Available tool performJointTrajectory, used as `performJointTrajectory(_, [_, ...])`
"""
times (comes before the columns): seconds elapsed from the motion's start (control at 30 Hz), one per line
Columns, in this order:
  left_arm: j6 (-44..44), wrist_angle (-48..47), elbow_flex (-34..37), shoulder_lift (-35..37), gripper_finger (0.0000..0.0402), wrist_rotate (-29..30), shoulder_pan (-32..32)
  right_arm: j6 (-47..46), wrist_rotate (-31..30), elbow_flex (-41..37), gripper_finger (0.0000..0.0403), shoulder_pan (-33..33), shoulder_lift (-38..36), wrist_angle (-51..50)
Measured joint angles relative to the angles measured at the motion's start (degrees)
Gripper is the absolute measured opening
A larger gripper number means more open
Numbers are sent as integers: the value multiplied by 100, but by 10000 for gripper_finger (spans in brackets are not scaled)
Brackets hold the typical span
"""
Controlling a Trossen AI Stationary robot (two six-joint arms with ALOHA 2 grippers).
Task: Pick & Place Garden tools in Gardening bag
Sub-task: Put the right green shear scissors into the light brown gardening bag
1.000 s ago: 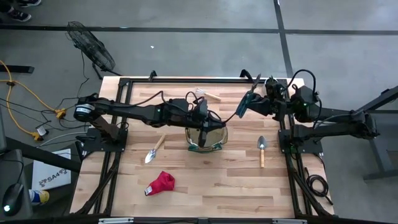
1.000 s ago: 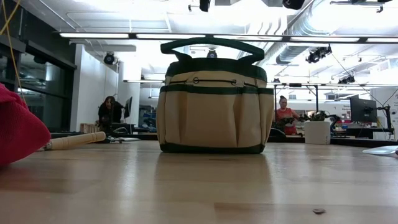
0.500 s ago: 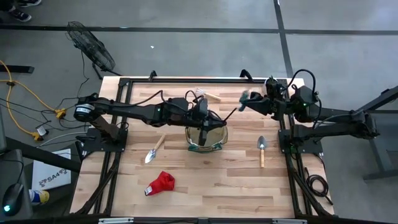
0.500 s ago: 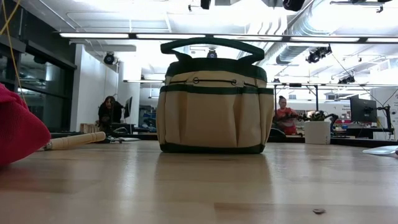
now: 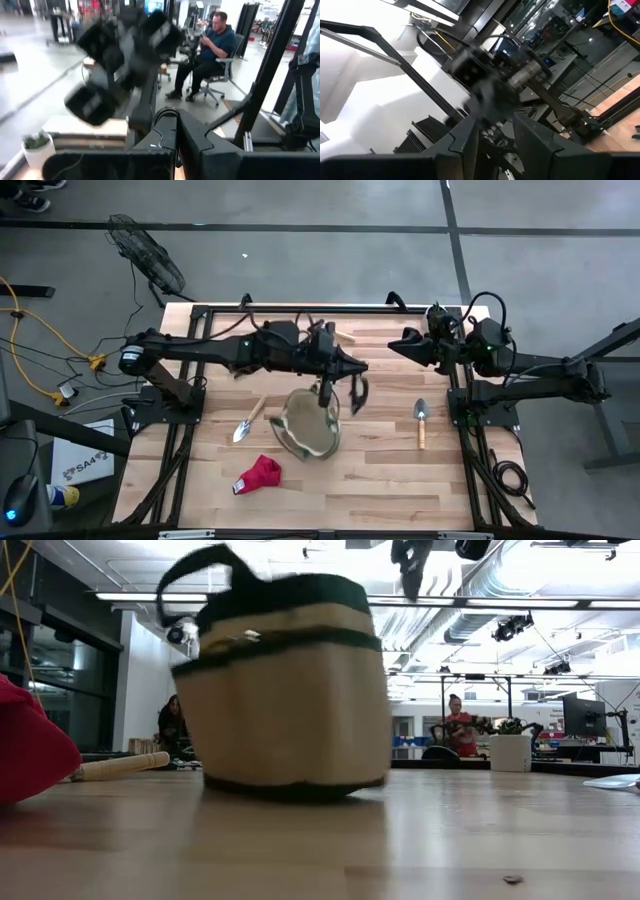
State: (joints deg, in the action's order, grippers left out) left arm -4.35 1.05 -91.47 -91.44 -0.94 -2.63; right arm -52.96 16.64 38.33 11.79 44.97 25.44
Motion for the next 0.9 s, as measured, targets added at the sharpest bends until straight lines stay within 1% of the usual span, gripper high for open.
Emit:
performJointTrajectory(0.13, [272,-346,-368,2,0,73,55,149,0,0,114,0,0,-7])
performJointTrajectory(0.23, [281,-517,-565,-2,0,86,106,280,25,0,114,-9,0,-6])
performJointTrajectory(0.4, [266,-617,-655,0,0,11,170,474,129,0,114,-138,0,11])
performJointTrajectory(0.47, [262,-624,-655,-2,0,-45,202,596,73,0,114,-239,0,29])
performJointTrajectory(0.53, [159,-630,-657,0,0,-189,227,773,-109,0,114,-371,0,39])
performJointTrajectory(0.67, [-38,-778,-657,0,0,-201,234,1181,-567,0,114,-688,0,42])
performJointTrajectory(0.9, [-351,-776,-657,14,0,-325,227,1931,-1364,0,114,-1231,1,48])
